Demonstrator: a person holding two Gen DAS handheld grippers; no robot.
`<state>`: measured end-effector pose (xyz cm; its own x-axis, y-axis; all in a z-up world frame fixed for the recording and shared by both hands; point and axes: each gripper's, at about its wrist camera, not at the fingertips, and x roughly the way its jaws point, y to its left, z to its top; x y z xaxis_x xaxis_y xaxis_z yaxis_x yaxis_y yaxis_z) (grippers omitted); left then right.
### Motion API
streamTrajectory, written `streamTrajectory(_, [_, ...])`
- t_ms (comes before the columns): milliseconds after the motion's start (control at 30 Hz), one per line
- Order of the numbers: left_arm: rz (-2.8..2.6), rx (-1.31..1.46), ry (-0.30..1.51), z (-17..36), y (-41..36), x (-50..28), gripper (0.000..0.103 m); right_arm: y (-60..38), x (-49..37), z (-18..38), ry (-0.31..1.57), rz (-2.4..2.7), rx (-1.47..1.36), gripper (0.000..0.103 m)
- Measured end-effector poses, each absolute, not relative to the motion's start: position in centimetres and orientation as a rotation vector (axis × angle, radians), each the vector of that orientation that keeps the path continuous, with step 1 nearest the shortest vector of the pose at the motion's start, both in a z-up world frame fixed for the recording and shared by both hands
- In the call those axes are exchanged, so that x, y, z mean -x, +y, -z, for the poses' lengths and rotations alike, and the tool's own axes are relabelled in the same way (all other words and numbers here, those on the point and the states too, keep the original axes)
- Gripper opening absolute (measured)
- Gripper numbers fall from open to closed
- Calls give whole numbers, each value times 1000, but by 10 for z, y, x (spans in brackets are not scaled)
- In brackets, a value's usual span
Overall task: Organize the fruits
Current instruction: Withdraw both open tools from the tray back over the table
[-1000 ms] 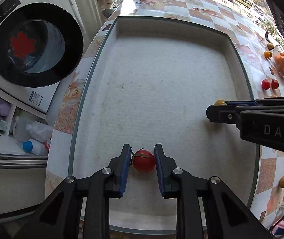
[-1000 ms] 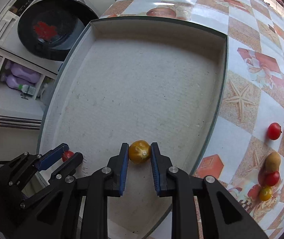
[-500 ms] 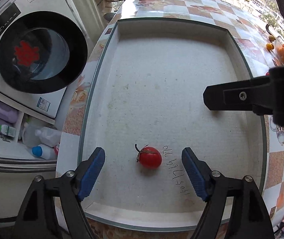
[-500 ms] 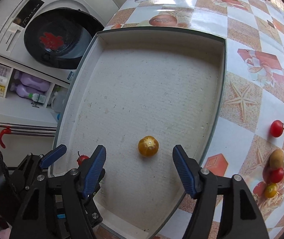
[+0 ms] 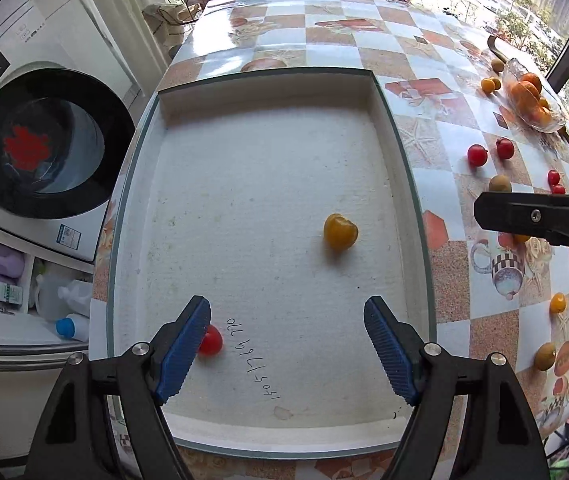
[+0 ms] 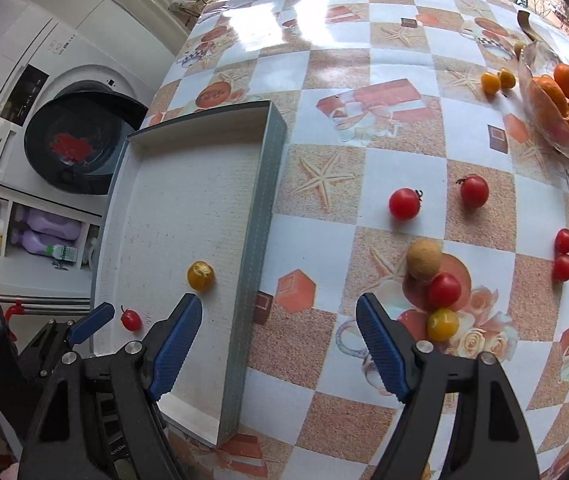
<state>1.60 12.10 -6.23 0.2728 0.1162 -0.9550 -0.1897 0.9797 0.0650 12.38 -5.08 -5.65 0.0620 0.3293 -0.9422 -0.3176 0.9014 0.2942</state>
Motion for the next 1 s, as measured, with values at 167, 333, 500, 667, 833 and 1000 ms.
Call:
streamTrajectory(167, [-129, 48, 1252, 51, 84, -40, 80, -115, -126, 65, 1441, -349, -29, 82])
streamTrajectory(333, [-58, 40, 1254, 54, 45, -62, 80, -172, -129, 73, 1455, -221, -62, 82])
streamTrajectory(500, [-30, 56, 1276, 71, 16, -80, 80, -206, -134, 79, 1454, -149, -83, 82])
streamTrajectory(667, [-28, 131, 1293, 83, 7, -97, 80, -224, -141, 83, 1443, -121, -81, 82])
streamTrajectory(833, [-32, 213, 1291, 89, 4, -116, 80, -233, -147, 84, 1415, -112, -78, 82])
streamTrajectory(1000, [-33, 243, 1287, 95, -2, -129, 80, -225, -166, 84, 1383, -118, -78, 82])
